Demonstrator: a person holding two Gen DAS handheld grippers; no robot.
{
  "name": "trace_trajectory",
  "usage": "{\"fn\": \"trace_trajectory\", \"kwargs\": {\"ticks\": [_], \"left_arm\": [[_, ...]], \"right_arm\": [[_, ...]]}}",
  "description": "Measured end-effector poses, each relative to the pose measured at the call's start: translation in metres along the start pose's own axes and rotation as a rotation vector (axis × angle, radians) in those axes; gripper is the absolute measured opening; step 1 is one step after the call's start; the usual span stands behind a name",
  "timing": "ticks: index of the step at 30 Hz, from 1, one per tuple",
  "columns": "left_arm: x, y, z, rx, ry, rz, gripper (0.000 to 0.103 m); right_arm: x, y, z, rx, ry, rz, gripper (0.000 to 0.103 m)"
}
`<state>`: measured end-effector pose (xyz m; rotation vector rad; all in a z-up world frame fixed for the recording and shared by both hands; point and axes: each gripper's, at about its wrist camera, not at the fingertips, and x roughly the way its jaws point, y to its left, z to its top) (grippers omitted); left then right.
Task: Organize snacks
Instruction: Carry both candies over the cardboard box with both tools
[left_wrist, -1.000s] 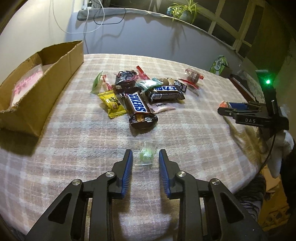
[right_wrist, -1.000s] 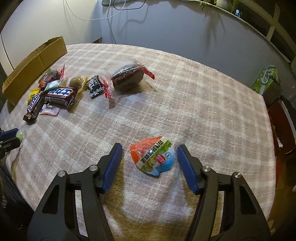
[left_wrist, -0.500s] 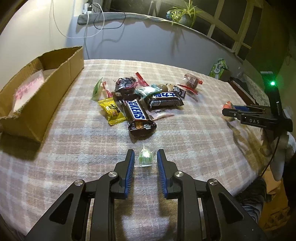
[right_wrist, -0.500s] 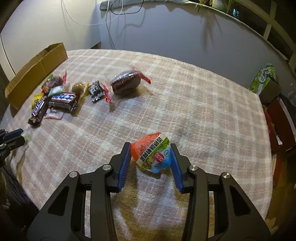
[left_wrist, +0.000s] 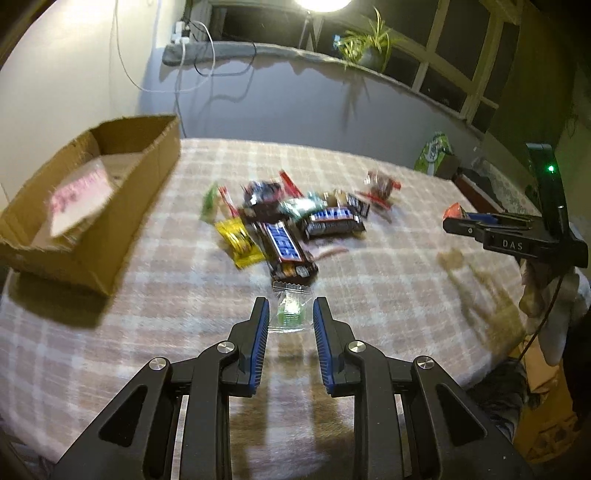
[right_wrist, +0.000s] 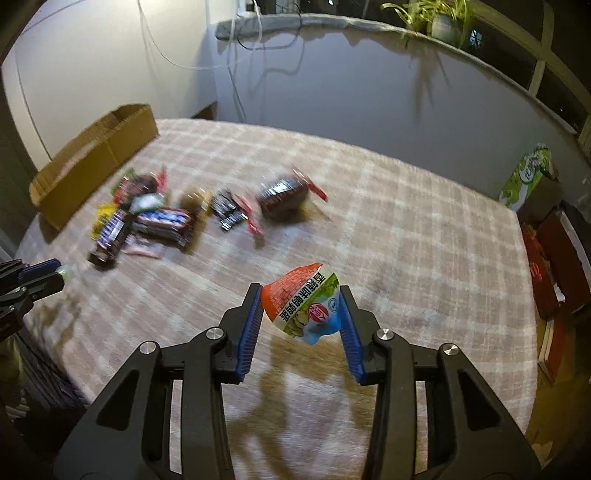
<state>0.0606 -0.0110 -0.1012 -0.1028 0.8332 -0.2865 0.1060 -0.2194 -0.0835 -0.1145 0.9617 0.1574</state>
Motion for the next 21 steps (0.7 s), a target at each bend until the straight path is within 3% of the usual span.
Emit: {"fn": "trace_trajectory", "kwargs": {"ticks": [10, 21], "left_arm": [[-0.033, 0.039, 0.032, -0.045, -0.117, 0.059, 0.023], [-0.047, 0.108, 0.059, -0.120, -0.185, 0.157, 0.023]], "right_arm": [[-0.015, 0.053, 0.052, -0.067, -0.086, 0.118, 0.042], [0.012, 0.131, 0.115, -0.160, -0.118, 0.212, 0.042]]}}
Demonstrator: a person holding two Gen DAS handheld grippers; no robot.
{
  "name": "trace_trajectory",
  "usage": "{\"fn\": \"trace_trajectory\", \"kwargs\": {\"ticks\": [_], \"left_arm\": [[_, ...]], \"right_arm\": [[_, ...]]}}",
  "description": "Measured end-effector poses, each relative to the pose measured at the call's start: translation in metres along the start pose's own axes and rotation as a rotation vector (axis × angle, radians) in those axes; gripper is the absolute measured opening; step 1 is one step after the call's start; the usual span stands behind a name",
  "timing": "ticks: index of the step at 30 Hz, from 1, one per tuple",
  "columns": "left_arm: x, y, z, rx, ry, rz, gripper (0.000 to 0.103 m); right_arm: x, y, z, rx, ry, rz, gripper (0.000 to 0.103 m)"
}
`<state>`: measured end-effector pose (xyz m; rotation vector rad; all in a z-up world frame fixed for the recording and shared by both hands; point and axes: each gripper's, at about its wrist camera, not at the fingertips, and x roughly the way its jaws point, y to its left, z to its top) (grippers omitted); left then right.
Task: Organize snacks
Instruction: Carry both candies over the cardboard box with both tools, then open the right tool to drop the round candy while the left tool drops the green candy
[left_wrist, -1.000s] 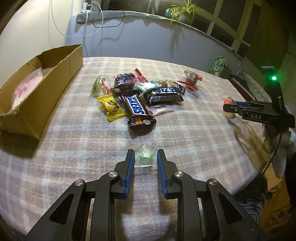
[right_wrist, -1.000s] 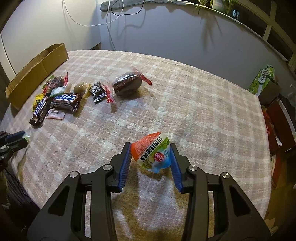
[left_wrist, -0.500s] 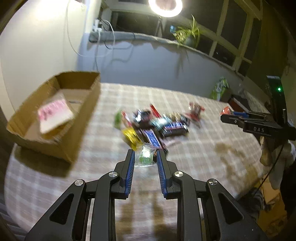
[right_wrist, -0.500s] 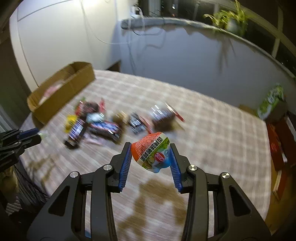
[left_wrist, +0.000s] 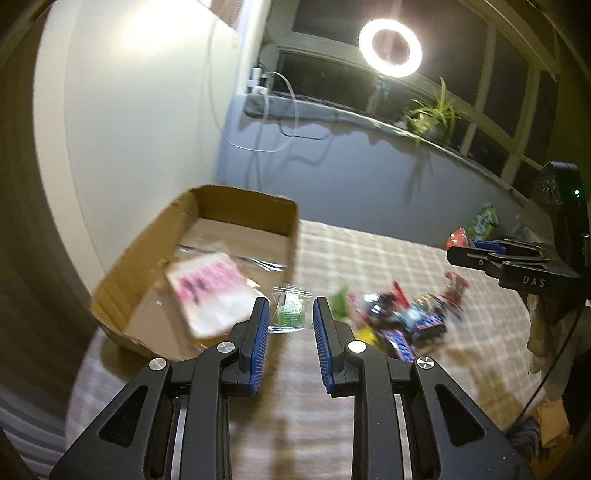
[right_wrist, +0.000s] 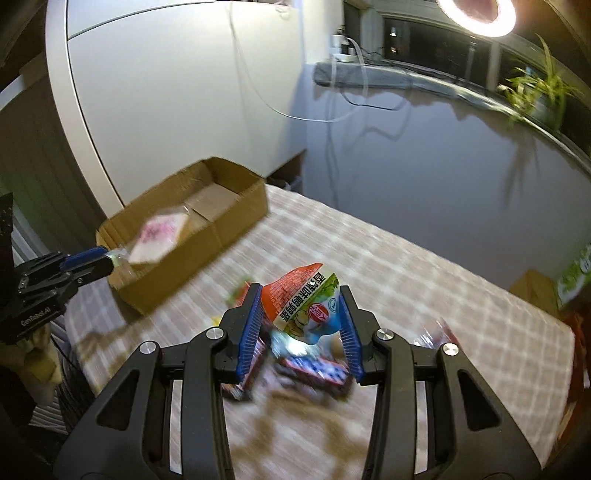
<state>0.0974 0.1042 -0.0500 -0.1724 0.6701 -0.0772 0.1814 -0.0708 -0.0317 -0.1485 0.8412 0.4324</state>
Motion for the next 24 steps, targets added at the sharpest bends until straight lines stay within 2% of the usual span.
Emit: {"fn": "trace_trajectory", "kwargs": {"ticks": [12, 24], "left_arm": [[0.020, 0.050, 0.019, -0.040, -0.008, 0.053, 0.023], [0.041, 0.074, 0.026, -0.074, 0.006, 0.060, 0.023]], "right_arm": [[0.073, 0.060, 0.066, -0.075, 0.008, 0.077, 0.042], [0.140, 0.091, 0.088, -0.100, 0.072, 0.144, 0.042]]}}
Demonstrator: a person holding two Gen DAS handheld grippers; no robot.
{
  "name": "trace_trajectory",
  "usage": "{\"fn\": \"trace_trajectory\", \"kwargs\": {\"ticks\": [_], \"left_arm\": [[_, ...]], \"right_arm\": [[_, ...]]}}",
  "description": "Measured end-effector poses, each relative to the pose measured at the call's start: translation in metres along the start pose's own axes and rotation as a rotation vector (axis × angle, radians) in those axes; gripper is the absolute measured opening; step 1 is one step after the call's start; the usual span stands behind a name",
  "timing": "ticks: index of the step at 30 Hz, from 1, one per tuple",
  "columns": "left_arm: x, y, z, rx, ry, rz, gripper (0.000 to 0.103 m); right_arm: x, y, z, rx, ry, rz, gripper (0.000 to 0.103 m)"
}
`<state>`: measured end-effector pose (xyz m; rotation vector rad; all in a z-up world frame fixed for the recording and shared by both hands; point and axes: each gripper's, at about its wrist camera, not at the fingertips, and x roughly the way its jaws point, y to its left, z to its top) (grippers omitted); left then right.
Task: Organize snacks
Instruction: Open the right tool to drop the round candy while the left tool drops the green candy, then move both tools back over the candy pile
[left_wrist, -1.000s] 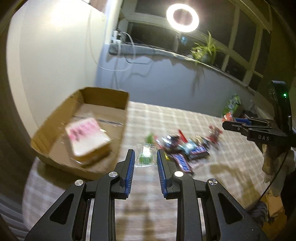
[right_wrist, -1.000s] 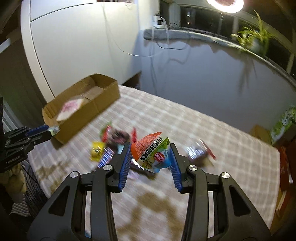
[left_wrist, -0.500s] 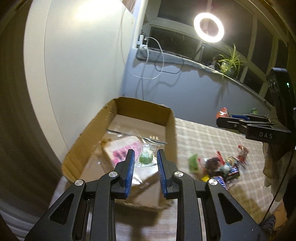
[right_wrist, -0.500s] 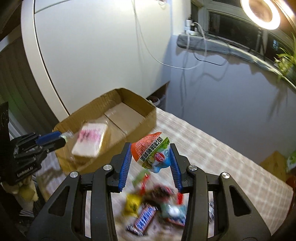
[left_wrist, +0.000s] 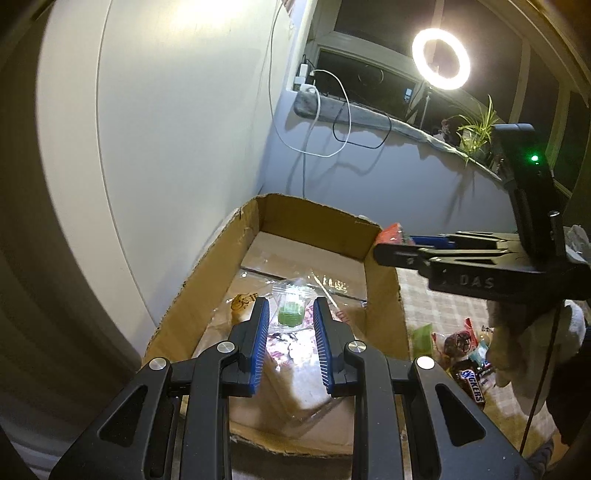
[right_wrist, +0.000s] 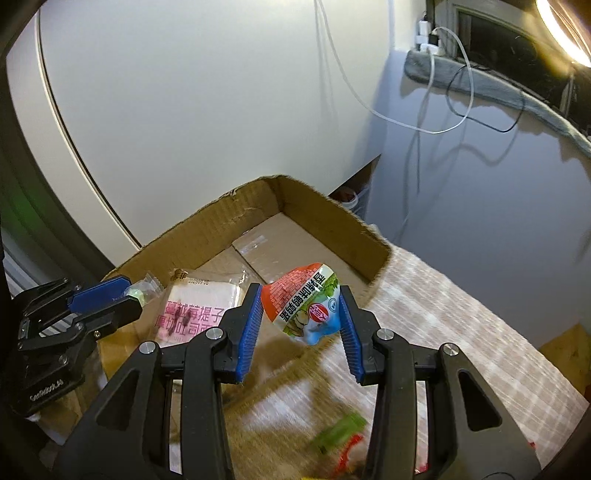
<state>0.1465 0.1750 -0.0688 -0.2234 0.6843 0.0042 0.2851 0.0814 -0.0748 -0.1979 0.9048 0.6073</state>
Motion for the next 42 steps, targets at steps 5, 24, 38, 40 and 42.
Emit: {"fn": "trace_trajectory", "kwargs": {"ticks": [5, 24, 38, 40, 42], "left_arm": [[0.003, 0.002, 0.002, -0.007, 0.002, -0.002, 0.023], [-0.015, -0.007, 0.000, -0.024, -0.022, 0.003, 0.044], [-0.043, -0.048, -0.014, 0.014, -0.027, -0.067, 0.044], [-0.045, -0.056, -0.018, 0.023, -0.021, -0.080, 0.044], [-0.046, -0.065, -0.022, 0.032, -0.012, -0.096, 0.044]], "right_arm": [[0.014, 0.000, 0.001, -0.004, 0.021, 0.013, 0.042], [-0.013, 0.003, -0.001, 0.008, -0.027, -0.006, 0.066], [-0.087, -0.012, -0.036, 0.035, -0.071, -0.072, 0.066], [-0.098, -0.018, -0.045, 0.043, -0.075, -0.089, 0.066], [-0.110, -0.025, -0.056, 0.056, -0.079, -0.105, 0.066]]}}
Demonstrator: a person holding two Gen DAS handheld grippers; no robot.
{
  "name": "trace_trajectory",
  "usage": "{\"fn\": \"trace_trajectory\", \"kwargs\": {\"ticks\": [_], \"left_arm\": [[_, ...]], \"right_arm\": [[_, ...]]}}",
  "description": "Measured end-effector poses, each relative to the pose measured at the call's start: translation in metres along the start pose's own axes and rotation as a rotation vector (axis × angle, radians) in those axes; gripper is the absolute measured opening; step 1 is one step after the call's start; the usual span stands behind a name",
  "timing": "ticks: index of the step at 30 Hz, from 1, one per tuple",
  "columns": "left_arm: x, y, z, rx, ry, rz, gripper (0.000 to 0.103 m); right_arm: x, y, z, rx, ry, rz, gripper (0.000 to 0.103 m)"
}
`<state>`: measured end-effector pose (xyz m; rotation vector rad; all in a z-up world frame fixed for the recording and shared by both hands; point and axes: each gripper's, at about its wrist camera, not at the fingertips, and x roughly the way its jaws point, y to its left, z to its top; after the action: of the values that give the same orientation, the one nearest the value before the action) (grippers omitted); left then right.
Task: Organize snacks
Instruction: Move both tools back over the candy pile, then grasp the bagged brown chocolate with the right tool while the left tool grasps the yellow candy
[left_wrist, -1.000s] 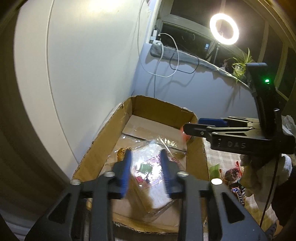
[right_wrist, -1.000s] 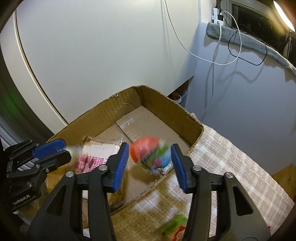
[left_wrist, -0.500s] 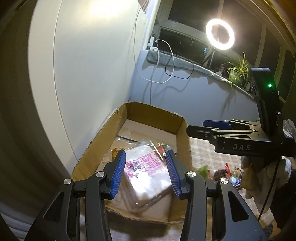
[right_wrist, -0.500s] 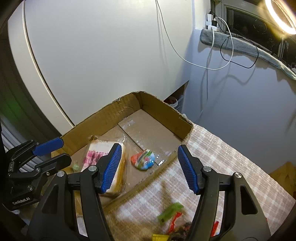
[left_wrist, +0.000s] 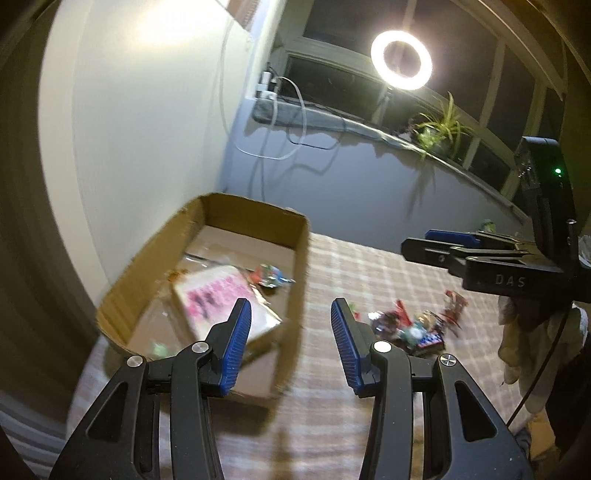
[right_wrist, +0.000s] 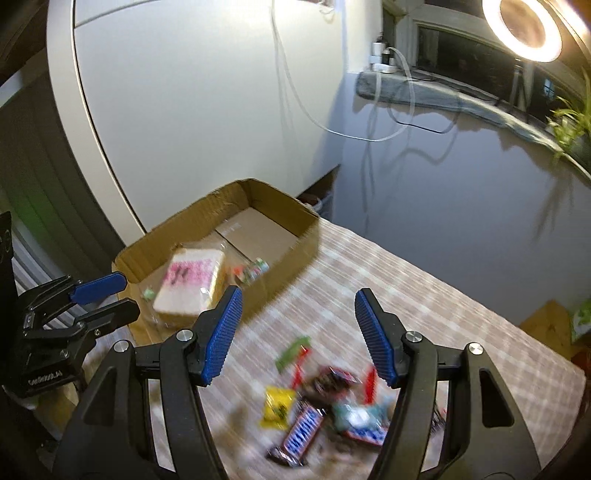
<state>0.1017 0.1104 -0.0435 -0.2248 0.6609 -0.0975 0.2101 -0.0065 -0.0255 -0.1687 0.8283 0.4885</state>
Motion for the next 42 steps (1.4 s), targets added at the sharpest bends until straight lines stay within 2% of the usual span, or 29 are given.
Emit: {"fn": "trace_trajectory", "kwargs": {"ticks": [8, 19, 24, 28, 34, 42], "left_arm": [[-0.003, -0.039, -0.018, 0.058, 0.034, -0.056, 0.044], [0.016, -0.078, -0.043, 0.084, 0.108, -0.092, 0.044], [0.033, -0.083, -0.052, 0.089, 0.148, -0.078, 0.044], [0.048, -0.083, -0.056, 0.082, 0.178, -0.062, 0.044], [0.067, -0.081, -0.061, 0.089, 0.214, -0.037, 0.043], [0.093, -0.079, -0.060, 0.088, 0.260, -0.026, 0.039]], "right_arm": [[-0.048, -0.044, -0.052, 0.067, 0.008, -0.080, 0.066], [-0.067, -0.103, -0.106, 0.140, 0.062, -0.152, 0.066], [-0.061, -0.132, -0.126, 0.162, 0.092, -0.189, 0.066], [-0.048, -0.151, -0.135, 0.198, 0.110, -0.178, 0.066], [-0.023, -0.166, -0.133, 0.251, 0.122, -0.134, 0.066], [0.012, -0.177, -0.128, 0.282, 0.167, -0.120, 0.066]]}}
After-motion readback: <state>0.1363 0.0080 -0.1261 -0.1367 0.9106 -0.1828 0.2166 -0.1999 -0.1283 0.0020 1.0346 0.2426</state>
